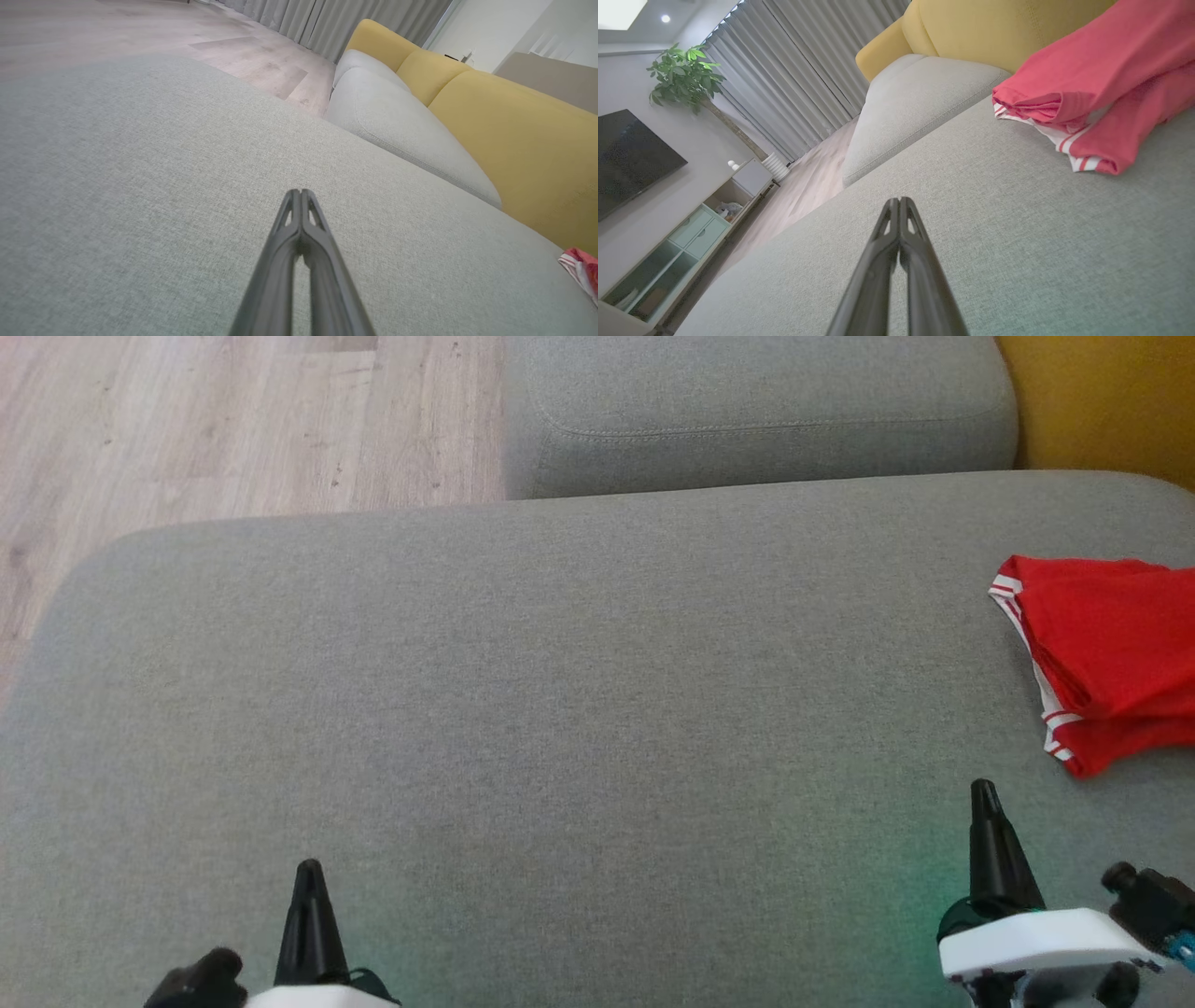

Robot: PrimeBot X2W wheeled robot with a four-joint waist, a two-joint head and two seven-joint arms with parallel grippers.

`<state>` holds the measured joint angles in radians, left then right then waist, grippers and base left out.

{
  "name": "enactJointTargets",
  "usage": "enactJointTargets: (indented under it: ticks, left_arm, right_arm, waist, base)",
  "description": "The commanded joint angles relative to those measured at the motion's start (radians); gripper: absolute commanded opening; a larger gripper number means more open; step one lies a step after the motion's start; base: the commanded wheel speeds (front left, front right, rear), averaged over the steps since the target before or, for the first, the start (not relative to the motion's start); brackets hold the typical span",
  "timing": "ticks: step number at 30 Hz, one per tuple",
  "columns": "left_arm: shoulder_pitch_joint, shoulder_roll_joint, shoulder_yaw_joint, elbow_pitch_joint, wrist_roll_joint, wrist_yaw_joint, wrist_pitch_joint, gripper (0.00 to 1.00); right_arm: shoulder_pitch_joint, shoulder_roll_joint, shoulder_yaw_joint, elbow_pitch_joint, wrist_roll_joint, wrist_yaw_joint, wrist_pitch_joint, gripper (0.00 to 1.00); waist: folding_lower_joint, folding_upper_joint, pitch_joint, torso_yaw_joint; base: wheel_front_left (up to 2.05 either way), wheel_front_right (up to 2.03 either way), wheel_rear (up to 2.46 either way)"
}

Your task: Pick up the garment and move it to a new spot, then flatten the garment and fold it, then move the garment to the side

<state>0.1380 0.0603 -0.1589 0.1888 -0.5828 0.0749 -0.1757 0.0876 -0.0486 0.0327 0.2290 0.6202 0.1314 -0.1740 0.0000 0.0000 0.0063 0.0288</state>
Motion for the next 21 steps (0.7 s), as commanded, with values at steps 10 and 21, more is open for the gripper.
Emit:
enactJointTargets:
  ticks: [10,21]
  left_arm:
    - [-0.069,0.018,0.042,-0.019,-0.139,-0.03,0.028,0.0]
    - [-0.093,0.021,0.066,-0.009,-0.271,-0.055,0.057,0.0]
  right_arm:
    - [-0.066,-0.022,-0.009,-0.023,0.136,0.0,0.032,0.0]
    - [-0.084,-0.025,-0.02,-0.018,0.262,0.0,0.062,0.0]
  waist:
    - [0.0,0.0,0.0,-0.003]
    - [0.0,0.0,-0.001,-0.007]
  base:
    - [0.0,0.0,0.0]
    - [0.0,0.0,0.0]
